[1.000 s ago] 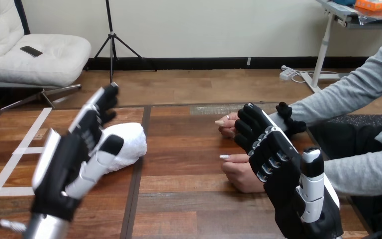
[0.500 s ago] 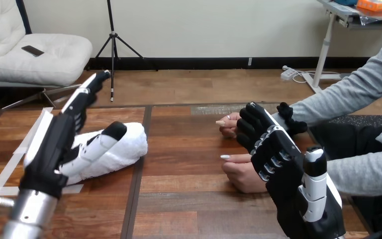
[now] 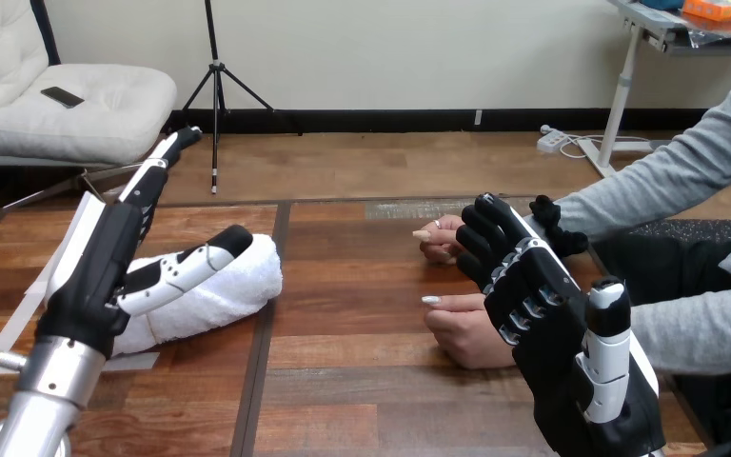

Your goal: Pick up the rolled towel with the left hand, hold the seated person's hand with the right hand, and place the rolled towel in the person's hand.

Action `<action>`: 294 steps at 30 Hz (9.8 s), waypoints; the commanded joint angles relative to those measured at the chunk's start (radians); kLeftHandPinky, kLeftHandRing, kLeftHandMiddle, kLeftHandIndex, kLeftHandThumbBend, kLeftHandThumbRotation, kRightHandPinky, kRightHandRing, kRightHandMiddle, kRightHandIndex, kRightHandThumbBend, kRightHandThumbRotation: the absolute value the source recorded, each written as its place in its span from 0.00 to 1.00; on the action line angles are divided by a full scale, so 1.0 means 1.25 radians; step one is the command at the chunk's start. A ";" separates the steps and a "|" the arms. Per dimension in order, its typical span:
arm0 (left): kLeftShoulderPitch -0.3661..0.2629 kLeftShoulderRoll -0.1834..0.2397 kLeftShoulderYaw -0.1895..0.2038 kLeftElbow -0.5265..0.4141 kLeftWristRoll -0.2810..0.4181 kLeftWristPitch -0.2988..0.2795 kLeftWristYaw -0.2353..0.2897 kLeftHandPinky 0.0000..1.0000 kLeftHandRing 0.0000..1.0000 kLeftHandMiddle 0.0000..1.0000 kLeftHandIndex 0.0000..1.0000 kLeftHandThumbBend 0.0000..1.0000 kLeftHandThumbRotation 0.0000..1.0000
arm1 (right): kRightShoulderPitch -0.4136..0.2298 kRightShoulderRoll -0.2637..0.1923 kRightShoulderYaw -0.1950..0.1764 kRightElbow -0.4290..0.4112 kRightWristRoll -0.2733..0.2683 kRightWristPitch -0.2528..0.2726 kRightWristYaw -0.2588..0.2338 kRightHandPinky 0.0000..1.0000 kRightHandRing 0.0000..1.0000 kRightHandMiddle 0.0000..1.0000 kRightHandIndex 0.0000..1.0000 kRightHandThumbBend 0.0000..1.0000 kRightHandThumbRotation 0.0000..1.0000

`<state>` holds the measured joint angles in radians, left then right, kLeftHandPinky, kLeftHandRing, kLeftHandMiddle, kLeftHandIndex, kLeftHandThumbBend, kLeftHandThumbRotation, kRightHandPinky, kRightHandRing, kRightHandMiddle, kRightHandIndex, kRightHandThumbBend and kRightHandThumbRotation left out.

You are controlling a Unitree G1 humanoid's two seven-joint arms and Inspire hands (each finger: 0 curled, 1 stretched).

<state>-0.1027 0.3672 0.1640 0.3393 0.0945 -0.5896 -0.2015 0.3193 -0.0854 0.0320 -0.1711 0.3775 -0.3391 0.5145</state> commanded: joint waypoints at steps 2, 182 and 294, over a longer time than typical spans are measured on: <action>-0.092 0.034 -0.011 0.049 0.047 -0.015 0.033 0.91 0.96 0.96 0.94 0.74 0.57 | -0.057 0.006 -0.007 -0.002 0.008 -0.021 0.001 1.00 0.98 0.96 0.94 0.77 1.00; -0.592 0.123 -0.492 0.631 0.508 0.308 0.102 1.00 1.00 1.00 0.99 1.00 0.71 | -0.061 0.002 -0.013 -0.036 0.010 -0.027 -0.013 0.88 0.91 0.90 0.89 0.80 1.00; -0.559 0.117 -0.456 0.564 0.424 0.339 0.129 0.31 0.38 0.45 0.46 0.65 0.00 | -0.045 -0.003 -0.018 -0.048 0.013 -0.049 -0.021 0.82 0.90 0.89 0.88 0.79 1.00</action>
<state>-0.7790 0.4959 -0.4342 1.1054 0.6445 -0.1460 -0.0772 0.3054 -0.0862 0.0181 -0.1934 0.3876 -0.3812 0.4881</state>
